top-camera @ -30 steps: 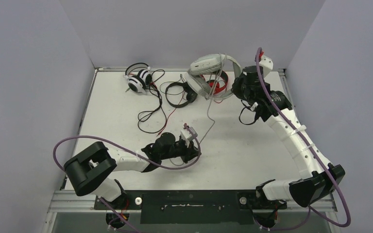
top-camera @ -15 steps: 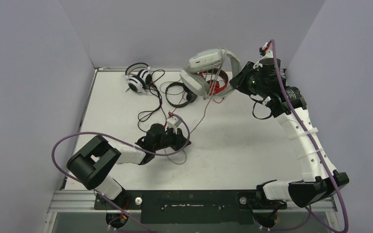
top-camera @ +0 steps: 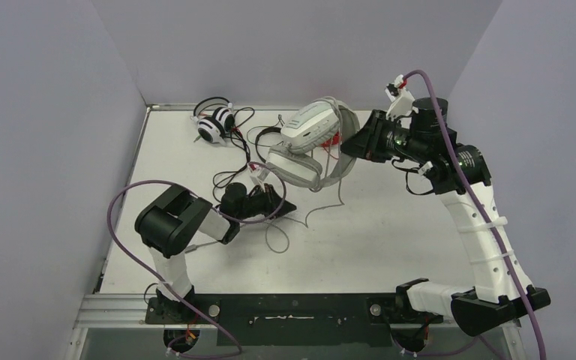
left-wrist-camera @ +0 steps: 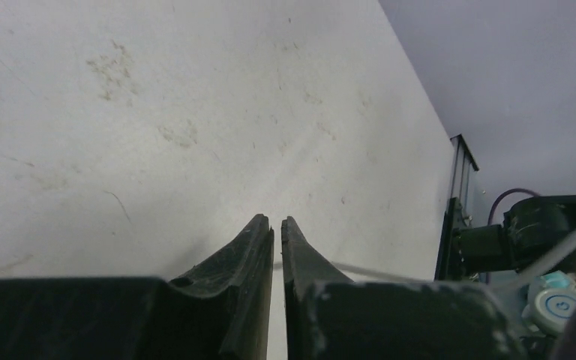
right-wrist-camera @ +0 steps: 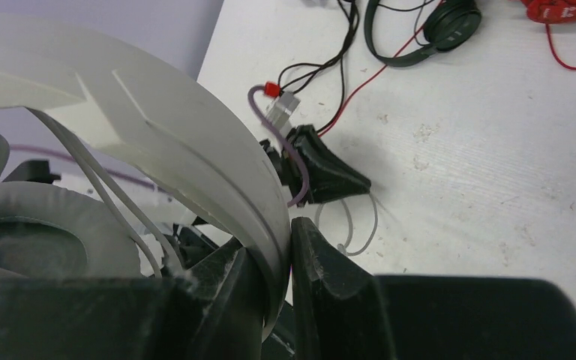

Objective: Wrap the headphones
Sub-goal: Wrap the headphones cable around the headphones.

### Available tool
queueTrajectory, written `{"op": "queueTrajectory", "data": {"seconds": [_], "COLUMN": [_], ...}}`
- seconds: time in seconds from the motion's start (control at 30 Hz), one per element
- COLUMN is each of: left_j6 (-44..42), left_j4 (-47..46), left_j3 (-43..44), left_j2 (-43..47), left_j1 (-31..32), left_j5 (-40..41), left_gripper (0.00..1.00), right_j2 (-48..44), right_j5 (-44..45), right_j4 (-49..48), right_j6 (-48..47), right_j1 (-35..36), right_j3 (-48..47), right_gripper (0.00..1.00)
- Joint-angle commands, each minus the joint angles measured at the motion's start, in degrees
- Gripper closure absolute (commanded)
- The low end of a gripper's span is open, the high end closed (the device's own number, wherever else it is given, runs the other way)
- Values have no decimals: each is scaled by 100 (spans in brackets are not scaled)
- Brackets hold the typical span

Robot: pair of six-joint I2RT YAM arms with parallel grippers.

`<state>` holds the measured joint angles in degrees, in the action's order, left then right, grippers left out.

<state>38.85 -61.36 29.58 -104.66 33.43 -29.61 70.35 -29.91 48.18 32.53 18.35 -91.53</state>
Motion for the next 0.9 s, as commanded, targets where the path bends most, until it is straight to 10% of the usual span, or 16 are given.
{"op": "queueTrajectory", "data": {"seconds": [0.0,0.57,0.67,0.73,0.87], "left_j6": [1155,-134,-861,-1294,-1819], "left_j4": [-1765,656,1703,2412,3973], "left_j3": [553,-126,-288,-368,-275], "left_j2": [-346,1525,2374,2917,4035], "left_j1": [-549,-387,36,403,1380], "left_j5": [-579,184,927,1779,4146], "left_gripper": [93,59,39,5,3], "right_j2": [-286,-66,-52,-64,-78], "right_j5": [-912,713,768,802,821], "right_j4": [-102,680,639,594,564], "right_j6": [-173,-568,-539,-509,-460], "right_j1": [-33,-45,-43,-44,-64], "right_j3": [-417,-867,-855,-822,-772], "right_gripper": [100,100,100,100,100]}}
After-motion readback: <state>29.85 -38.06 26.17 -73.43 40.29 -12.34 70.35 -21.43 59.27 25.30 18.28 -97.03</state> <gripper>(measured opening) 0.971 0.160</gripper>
